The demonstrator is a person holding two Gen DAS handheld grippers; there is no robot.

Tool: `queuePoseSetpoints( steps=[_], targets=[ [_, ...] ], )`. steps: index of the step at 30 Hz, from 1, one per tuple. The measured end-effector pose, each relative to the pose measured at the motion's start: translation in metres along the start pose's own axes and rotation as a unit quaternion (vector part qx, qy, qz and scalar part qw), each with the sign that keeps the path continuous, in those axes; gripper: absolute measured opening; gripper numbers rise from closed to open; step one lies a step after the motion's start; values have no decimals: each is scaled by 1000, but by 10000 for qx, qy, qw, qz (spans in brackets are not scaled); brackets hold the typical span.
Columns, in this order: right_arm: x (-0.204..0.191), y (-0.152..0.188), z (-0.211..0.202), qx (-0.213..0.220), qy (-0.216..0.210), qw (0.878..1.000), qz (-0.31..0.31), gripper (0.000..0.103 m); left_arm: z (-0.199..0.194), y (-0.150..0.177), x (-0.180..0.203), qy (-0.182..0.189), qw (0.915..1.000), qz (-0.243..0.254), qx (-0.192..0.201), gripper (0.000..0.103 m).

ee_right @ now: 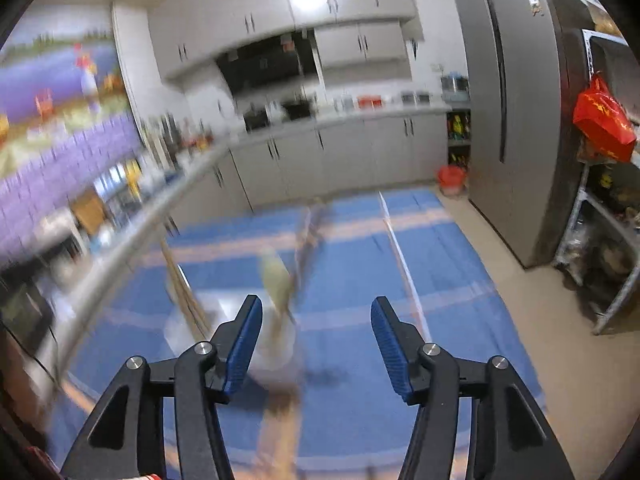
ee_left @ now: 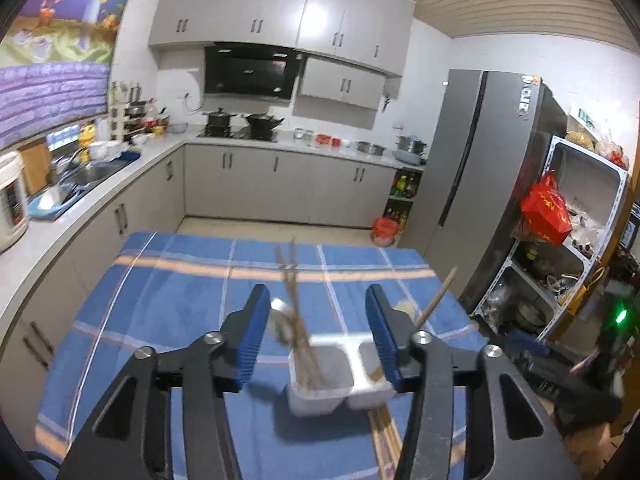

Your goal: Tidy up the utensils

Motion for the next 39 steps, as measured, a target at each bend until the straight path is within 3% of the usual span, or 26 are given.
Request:
queuePoseSetpoints(
  steps=[3,7,11,16,18,21,24,26,35,39],
  targets=[
    [30,66,26,-795,312,9962,-146,61,-18,35,-10,-152,9994,-147,-283,55],
    [60,120,47,-1185,637,9908,-165,61,-26,100,-33,-387,9942,-497,-869,58],
    [79,136,52,-1186,704,9903,143,61,-30,158,-57,-585,9867,-899,-1222,58],
    [75,139,66,-1227,839,9889,65,61,-24,209,-82,-810,9787,-1130,-1511,58],
    [67,138,69,-1203,891,9887,20,67,-20,225,-89,-971,9755,-1075,-1656,58],
    [60,137,76,-1195,917,9886,-73,77,-13,239,-97,-1129,9734,-908,-1776,58],
    [50,138,83,-1148,1035,9874,-345,96,-4,247,-101,-1140,9726,-812,-1855,58],
    [49,139,86,-1108,1013,9882,-317,101,1,245,-102,-1199,9738,-699,-1802,60],
    [50,138,89,-1073,1036,9883,-303,103,25,243,-96,-1202,9737,-528,-1860,85],
    [50,138,89,-1073,1036,9884,-303,103,32,246,-92,-1308,9702,-358,-2008,90]
  ],
)
Point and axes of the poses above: each gripper's, at about its wrist camera, not at the fingertips, and z roughly the way its jaws point, x to its right, y to its underside, the point moved 8 cm from there along z, roughly the way its jaws point, and after that the axes turned 13 degrees about y, right-handed, at the moved point
